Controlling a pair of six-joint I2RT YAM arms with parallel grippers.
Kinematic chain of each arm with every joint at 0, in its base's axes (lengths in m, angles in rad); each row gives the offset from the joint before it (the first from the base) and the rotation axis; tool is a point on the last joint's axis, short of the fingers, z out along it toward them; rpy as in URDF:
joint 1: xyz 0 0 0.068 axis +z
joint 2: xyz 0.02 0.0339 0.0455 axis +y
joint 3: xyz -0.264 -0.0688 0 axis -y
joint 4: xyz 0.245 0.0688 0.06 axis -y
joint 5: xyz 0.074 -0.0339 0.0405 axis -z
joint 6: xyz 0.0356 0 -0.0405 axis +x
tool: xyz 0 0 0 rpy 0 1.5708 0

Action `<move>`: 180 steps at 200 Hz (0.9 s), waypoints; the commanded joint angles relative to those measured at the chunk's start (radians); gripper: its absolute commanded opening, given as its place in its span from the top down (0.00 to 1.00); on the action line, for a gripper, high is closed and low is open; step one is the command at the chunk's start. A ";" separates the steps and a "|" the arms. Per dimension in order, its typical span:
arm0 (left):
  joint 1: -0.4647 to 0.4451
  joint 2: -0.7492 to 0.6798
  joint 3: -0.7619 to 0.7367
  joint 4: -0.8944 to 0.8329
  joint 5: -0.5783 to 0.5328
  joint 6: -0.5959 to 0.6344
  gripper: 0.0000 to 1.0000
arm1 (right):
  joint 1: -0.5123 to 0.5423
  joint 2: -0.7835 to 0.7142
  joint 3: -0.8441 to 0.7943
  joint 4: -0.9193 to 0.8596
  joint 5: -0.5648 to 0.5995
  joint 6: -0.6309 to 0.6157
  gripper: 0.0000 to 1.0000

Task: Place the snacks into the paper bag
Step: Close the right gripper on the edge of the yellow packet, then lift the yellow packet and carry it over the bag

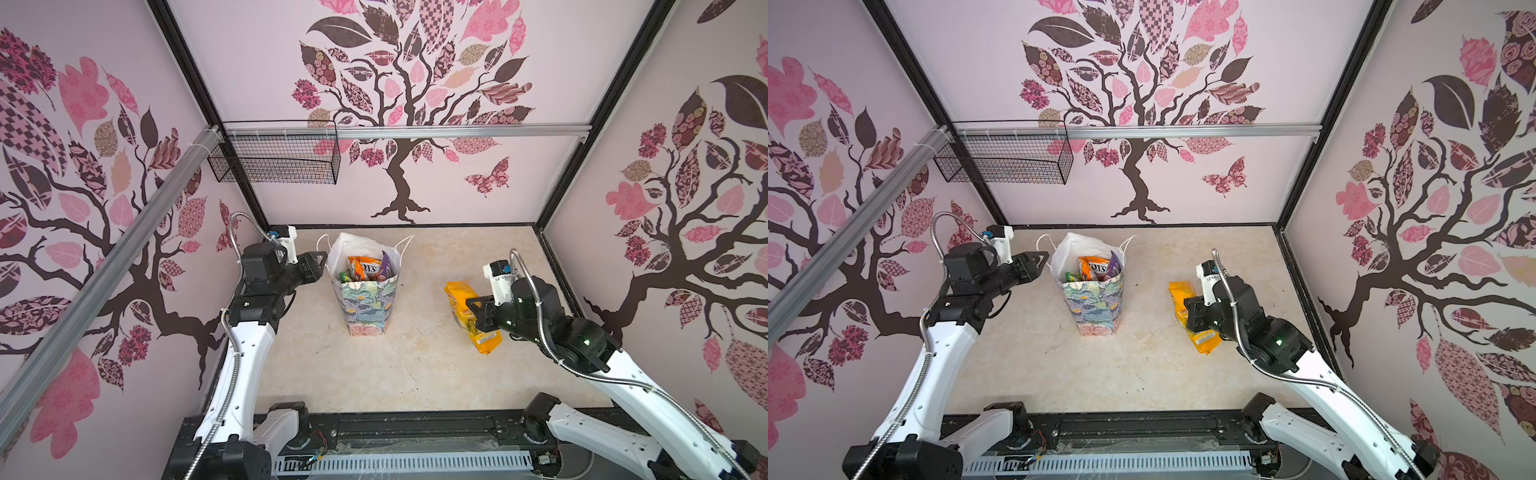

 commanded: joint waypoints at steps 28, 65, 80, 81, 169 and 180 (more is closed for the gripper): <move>0.015 0.001 -0.024 0.025 0.024 0.010 0.91 | -0.006 0.036 0.180 0.018 -0.025 -0.044 1.00; 0.017 0.004 -0.026 0.028 0.041 0.008 1.00 | -0.006 0.054 0.216 0.010 -0.027 -0.067 1.00; 0.017 0.006 -0.025 0.032 0.050 0.008 1.00 | -0.006 0.063 0.240 -0.004 -0.027 -0.078 1.00; 0.016 0.006 -0.026 0.033 0.049 0.007 1.00 | -0.006 0.063 0.239 -0.005 -0.028 -0.078 1.00; 0.016 0.011 -0.027 0.043 0.072 0.003 1.00 | -0.006 0.141 0.415 -0.037 -0.070 -0.097 1.00; 0.017 0.011 -0.027 0.043 0.074 0.004 1.00 | -0.006 0.142 0.420 -0.036 -0.066 -0.098 1.00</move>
